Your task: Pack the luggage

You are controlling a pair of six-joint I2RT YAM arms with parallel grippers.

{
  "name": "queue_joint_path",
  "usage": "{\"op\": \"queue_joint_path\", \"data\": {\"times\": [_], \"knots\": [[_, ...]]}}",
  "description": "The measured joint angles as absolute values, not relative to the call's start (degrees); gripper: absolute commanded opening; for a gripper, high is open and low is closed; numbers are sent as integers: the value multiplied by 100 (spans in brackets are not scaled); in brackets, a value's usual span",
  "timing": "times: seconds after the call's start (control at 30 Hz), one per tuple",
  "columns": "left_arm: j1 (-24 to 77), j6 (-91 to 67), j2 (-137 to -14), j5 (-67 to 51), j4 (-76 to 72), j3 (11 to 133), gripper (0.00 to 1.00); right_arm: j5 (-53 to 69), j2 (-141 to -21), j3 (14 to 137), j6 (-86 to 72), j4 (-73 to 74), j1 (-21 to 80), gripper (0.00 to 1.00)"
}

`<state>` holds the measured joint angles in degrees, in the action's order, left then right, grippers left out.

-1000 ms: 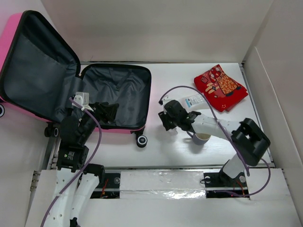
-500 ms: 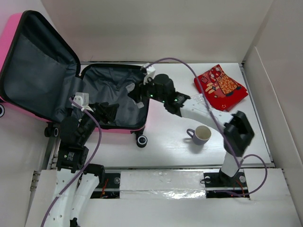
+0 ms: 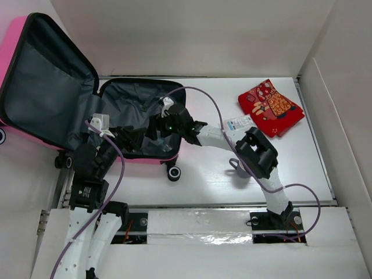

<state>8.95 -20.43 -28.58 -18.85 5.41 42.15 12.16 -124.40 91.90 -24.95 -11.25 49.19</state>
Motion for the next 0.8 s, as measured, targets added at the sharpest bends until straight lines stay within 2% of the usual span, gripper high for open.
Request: {"op": "queue_joint_path", "data": {"times": [0.07, 0.13, 0.17, 0.2, 0.23, 0.3, 0.33, 0.4, 0.43, 0.47, 0.5, 0.6, 0.67, 0.8], "knots": [[895, -2043, -2858, -1896, 541, 4215, 56, 1197, -12182, 9185, -2375, -1114, 4934, 86], [895, -2043, -2858, -1909, 541, 4215, 56, 1116, -11736, 9059, -2200, -1166, 4954, 74], [895, -2043, -2858, -1909, 541, 4215, 56, 1039, -11375, 8836, -2091, -1247, 4958, 62], [895, -2043, -2856, -1907, 541, 4215, 56, 891, -10954, 8554, -1977, -1291, 4958, 28], [895, -2043, -2851, -1907, 543, 4215, 56, 668, -10499, 8250, -1857, -1354, 4947, 16], [895, -2043, -2836, -1909, 543, 4215, 56, 200, -9620, 7612, -1726, -1612, 4908, 2], [895, -2043, -2825, -1911, 539, 4215, 56, -21, -9223, 7301, -1667, -1686, 4825, 1], [895, -2043, -2810, -1914, 541, 4215, 56, -475, -8652, 6823, -1627, -1684, 4486, 5], [895, -2043, -2805, -1914, 539, 4215, 56, -659, -8512, 6663, -1634, -1605, 4215, 12], [895, -2043, -2805, -1918, 541, 4215, 56, -849, -8444, 6521, -1638, -1525, 3883, 23], [895, -2043, -2803, -1933, 539, 4215, 56, -1041, -8444, 6357, -1643, -1468, 3507, 44], [895, -2045, -2799, -1953, 539, 4215, 56, -1433, -8621, 5808, -1669, -1111, 2534, 70], [895, -2045, -2799, -1953, 539, 4215, 56, -1610, -8812, 5520, -1699, -781, 2064, 73], [895, -2043, -2794, -1953, 537, 4215, 56, -1555, -9161, 5393, -1743, -336, 1691, 73]]}}
